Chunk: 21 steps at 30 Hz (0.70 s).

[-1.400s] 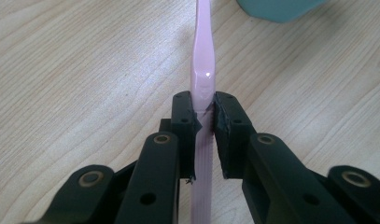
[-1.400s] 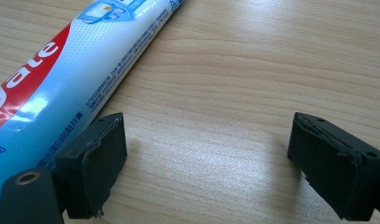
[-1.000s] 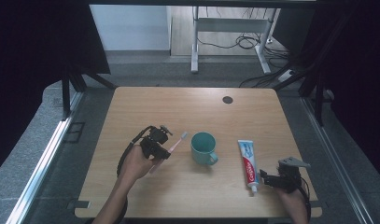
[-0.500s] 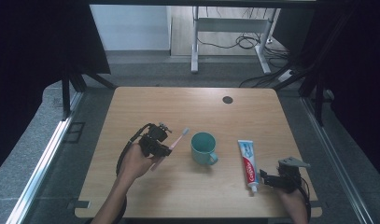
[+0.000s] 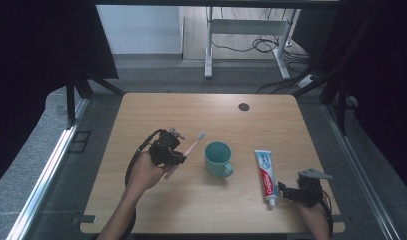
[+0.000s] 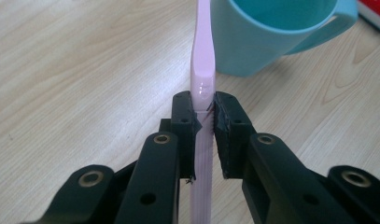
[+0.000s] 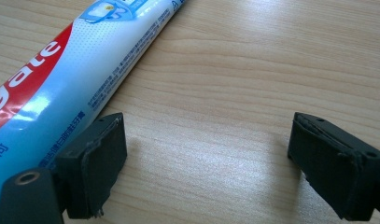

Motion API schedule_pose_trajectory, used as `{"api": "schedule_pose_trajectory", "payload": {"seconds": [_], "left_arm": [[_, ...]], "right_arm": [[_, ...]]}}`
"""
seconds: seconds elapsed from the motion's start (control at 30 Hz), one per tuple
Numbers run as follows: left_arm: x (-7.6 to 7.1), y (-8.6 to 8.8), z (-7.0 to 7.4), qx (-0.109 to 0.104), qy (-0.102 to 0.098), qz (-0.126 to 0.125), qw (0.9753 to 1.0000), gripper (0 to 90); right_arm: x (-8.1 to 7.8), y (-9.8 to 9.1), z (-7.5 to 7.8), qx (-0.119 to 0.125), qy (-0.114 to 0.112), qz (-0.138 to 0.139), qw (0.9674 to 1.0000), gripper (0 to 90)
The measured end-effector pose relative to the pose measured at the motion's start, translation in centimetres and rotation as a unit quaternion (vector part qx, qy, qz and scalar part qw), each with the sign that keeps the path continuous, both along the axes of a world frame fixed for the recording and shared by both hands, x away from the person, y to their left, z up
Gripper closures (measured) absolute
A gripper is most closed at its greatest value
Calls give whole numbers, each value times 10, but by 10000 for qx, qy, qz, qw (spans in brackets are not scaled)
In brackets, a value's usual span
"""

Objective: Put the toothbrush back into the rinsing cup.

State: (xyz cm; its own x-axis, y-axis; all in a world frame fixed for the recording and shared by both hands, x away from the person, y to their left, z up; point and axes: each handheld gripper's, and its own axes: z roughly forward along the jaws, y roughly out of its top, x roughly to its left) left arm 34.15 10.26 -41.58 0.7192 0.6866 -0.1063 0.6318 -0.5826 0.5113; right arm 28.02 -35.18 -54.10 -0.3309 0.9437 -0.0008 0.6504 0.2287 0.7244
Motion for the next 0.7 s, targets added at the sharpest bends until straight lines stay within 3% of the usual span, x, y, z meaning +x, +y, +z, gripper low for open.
{"api": "schedule_pose_trajectory", "payload": {"seconds": [0.7], "left_arm": [[-2, -9, 18, -364, -352, -75, 9987, 792]], "right_arm": [[0, 0, 0, 10, 0, 1, 10000, 113]]}}
